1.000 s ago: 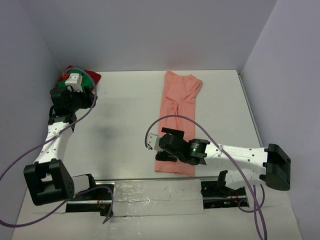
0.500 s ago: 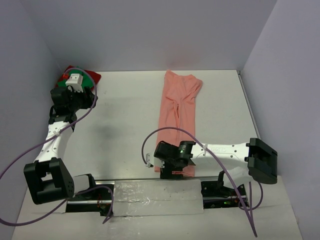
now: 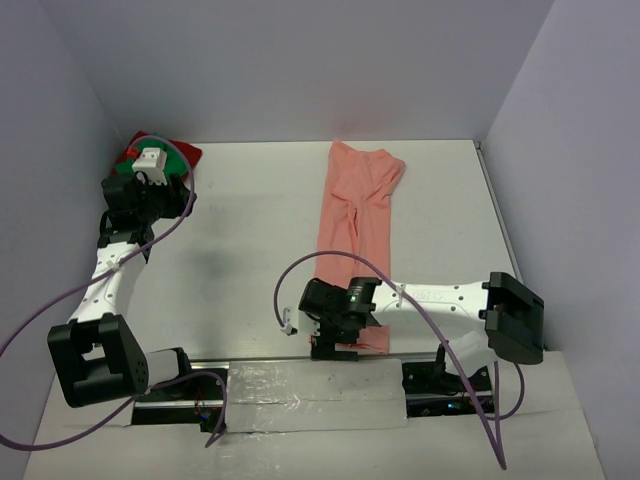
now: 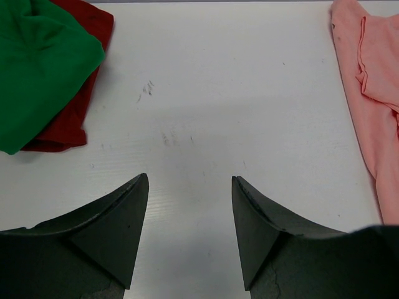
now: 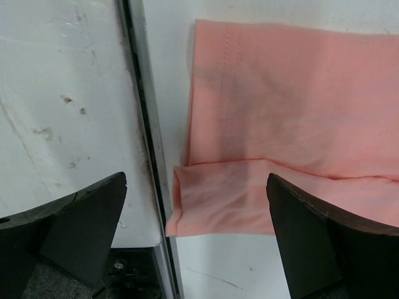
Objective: Fold and stack the t-shirts
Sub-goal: Fold the tshirt
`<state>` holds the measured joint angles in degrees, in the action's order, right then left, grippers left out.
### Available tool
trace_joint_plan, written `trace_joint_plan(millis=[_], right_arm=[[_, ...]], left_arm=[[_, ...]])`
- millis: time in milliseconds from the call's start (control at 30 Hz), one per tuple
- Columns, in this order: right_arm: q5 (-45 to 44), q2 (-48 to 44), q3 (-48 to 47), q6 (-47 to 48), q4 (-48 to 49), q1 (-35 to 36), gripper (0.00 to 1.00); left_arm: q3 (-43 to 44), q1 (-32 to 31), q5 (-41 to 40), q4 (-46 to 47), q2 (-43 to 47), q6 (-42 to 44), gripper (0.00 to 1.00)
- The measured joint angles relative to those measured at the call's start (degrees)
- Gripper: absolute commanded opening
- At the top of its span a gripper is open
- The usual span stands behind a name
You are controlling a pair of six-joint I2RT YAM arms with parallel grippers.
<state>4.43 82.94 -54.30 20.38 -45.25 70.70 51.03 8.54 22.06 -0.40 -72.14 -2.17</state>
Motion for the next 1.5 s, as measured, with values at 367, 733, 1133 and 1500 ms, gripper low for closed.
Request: trace_joint_plan(millis=[367, 733, 1133, 1500], right_arm=[[-5.7, 6.4, 0.9, -1.7, 0.0, 0.2, 0.98], [-6.6, 10.8, 1.2, -2.9, -0.7, 0.2, 0.53], [-7.6, 10.8, 1.0, -4.3, -0.9, 0.2, 0.00], [-5.9, 10.8, 0.9, -4.9, -1.2, 0.2, 0.51]], left_arm=[[0.0, 0.0, 0.7, 0.0, -0.4, 0.2, 0.64], [0.0, 0.0, 0.7, -1.1, -0.4, 1.0, 0.64], [0.0, 0.0, 0.8, -1.1, -0.2, 1.1, 0.64], [0.0, 0.0, 1.9, -1.1, 0.4, 1.1, 0.64]])
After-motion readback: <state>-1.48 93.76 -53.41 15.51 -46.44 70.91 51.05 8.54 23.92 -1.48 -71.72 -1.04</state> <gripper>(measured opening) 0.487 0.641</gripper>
